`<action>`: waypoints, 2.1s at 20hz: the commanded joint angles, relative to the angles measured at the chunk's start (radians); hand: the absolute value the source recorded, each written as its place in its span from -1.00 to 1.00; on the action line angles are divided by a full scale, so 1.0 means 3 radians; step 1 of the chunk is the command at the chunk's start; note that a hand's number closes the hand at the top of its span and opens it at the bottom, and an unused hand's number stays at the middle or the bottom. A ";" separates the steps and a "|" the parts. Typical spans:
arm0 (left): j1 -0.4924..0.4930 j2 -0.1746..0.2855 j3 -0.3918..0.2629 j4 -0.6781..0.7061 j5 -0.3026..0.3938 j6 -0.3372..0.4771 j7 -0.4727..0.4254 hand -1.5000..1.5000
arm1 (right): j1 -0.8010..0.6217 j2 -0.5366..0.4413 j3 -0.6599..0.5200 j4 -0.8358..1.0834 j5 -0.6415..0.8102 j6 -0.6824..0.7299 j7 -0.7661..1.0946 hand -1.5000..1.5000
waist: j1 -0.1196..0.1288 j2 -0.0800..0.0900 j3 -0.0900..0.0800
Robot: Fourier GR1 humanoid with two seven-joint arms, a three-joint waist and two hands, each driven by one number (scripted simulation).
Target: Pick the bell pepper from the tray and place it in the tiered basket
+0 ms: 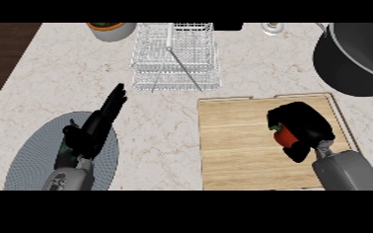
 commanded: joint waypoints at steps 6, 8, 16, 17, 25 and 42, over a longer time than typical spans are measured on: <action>-0.0018 -0.0058 0.0062 -0.0084 -0.0061 -0.0064 0.0042 0.00 | -0.0084 0.0163 -0.0344 0.0278 0.0185 -0.0308 -0.0154 1.00 | 0.0011 0.0006 0.0009; -0.0158 -0.0138 0.0065 0.0077 -0.0047 -0.0027 0.0021 0.00 | -0.0382 0.0098 -0.0677 0.0484 0.0055 -0.0208 0.0027 1.00 | 0.0021 0.0018 0.0009; 0.0044 -0.0129 0.0015 -0.0053 -0.0111 -0.0009 0.0038 0.00 | -0.0707 0.0169 -0.1404 0.0755 -0.0408 -0.0428 0.0212 1.00 | -0.0002 -0.0001 0.0009; -0.0106 -0.0058 0.0102 0.0001 -0.0078 -0.0033 0.0098 0.00 | -0.0895 0.0304 -0.1449 0.0817 -0.0527 -0.0403 0.0235 1.00 | 0.0014 0.0007 0.0010; -0.0043 -0.0057 0.0133 0.0022 -0.0053 -0.0087 0.0048 0.00 | -0.1354 0.0362 -0.1677 0.0090 -0.1145 -0.0026 0.0395 1.00 | -0.0017 -0.0007 0.0004; -0.0076 -0.0080 0.0131 0.0057 -0.0139 -0.0135 -0.0007 0.00 | -0.3269 0.1133 -0.1465 0.1052 -0.1110 -0.0335 0.1907 1.00 | 0.0059 0.0016 0.0004</action>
